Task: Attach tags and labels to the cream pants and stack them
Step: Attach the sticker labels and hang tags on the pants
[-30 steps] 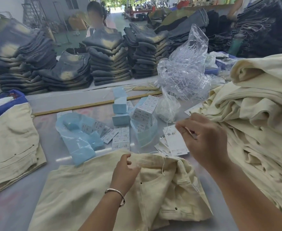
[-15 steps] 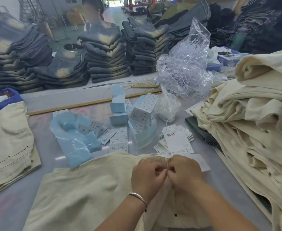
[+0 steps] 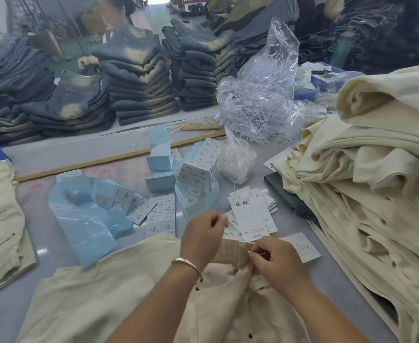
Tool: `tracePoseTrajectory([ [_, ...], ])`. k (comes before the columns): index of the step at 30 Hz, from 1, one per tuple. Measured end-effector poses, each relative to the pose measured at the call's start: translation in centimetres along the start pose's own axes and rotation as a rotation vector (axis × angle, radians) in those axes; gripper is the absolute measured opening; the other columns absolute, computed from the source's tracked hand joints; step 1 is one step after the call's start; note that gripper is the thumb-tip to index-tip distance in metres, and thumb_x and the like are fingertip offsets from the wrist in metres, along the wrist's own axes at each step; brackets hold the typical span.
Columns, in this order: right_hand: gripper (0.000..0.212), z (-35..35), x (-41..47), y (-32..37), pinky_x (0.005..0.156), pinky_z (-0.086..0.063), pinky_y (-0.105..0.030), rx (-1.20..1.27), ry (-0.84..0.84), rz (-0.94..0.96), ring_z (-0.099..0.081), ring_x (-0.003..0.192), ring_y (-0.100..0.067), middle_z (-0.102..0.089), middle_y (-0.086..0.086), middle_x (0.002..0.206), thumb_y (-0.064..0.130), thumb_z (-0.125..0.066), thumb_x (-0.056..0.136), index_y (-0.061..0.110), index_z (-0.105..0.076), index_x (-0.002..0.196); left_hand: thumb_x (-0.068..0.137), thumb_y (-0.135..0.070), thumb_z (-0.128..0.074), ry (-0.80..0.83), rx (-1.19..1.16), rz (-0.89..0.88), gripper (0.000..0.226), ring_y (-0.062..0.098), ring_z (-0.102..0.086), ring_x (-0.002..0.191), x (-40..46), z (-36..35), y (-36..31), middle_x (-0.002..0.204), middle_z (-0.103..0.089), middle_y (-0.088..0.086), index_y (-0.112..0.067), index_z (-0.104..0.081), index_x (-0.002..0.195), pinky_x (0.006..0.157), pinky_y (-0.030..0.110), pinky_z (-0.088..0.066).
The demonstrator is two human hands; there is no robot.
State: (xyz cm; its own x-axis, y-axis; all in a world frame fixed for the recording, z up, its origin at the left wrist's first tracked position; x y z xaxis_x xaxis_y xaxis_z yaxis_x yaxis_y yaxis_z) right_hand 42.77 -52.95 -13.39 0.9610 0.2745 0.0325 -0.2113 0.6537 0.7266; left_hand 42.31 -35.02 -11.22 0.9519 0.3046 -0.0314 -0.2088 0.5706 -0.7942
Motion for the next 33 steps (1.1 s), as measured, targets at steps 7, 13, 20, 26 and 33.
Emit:
tracePoseTrajectory([
  [7,0.022,-1.3,-0.3,0.0,0.068,-0.042,-0.035,-0.298,-0.007,0.009,-0.061,0.084,-0.023,-0.064,0.0,0.087,0.027,-0.054,0.092,0.014,-0.069,0.084,0.096,-0.031,-0.055,-0.006,0.074,-0.034,0.022,0.016,-0.062,0.069,3.5,2.0,-1.1,0.074,-0.066,-0.005,-0.019,-0.069,0.084,0.067,0.033,-0.05],
  [13,0.026,-1.7,0.1,-0.4,0.066,-0.039,-0.031,-0.424,-0.034,-0.034,-0.062,0.086,-0.021,-0.067,0.0,0.091,0.031,-0.048,0.092,0.019,-0.071,0.089,0.081,-0.028,-0.063,-0.023,0.215,-0.053,0.032,0.013,-0.05,0.051,-1.7,-1.2,0.7,0.047,-0.051,-0.003,-0.015,-0.055,0.053,0.054,0.031,-0.043],
  [20,0.021,-2.9,1.1,0.0,0.066,-0.037,-0.027,-0.398,-0.003,-0.101,-0.062,0.091,-0.017,-0.071,0.005,0.096,0.04,-0.051,0.091,0.035,-0.07,0.098,0.072,-0.003,-0.055,0.238,-0.26,0.166,0.023,0.011,-0.048,0.05,-3.4,-5.5,3.9,0.058,-0.062,0.002,-0.015,-0.075,0.072,0.054,0.031,-0.04],
  [26,0.014,-3.3,1.4,-0.7,0.064,-0.039,-0.022,-0.117,0.034,-0.219,-0.065,0.091,-0.011,-0.073,0.014,0.096,0.034,-0.062,0.087,0.042,-0.073,0.089,0.079,0.0,-0.061,0.072,-0.144,-0.075,0.05,-0.001,-0.061,0.081,-2.8,-3.1,2.9,0.087,-0.067,-0.028,-0.048,-0.07,0.088,0.072,0.017,-0.047],
  [33,0.015,-4.0,1.2,-1.2,0.067,-0.043,-0.021,-0.098,0.174,-0.206,-0.064,0.087,-0.006,-0.072,0.016,0.09,0.035,-0.063,0.085,0.047,-0.072,0.086,0.078,-0.008,-0.074,0.035,0.103,-0.262,0.009,-0.018,-0.051,0.079,-3.4,-3.2,2.6,0.078,-0.054,-0.028,-0.017,-0.075,0.081,0.07,0.002,-0.034],
])
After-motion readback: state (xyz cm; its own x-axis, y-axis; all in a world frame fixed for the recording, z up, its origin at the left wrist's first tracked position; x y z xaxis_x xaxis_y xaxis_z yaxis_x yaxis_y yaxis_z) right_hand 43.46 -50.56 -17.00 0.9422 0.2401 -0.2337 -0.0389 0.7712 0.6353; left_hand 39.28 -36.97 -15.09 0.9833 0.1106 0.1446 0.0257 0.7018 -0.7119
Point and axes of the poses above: each hand's wrist, its own x-axis towards the middle knuckle, its own z-axis out of the back of the hand, y = z × x, the point moved 8 cm from there along x, towards the middle knuckle
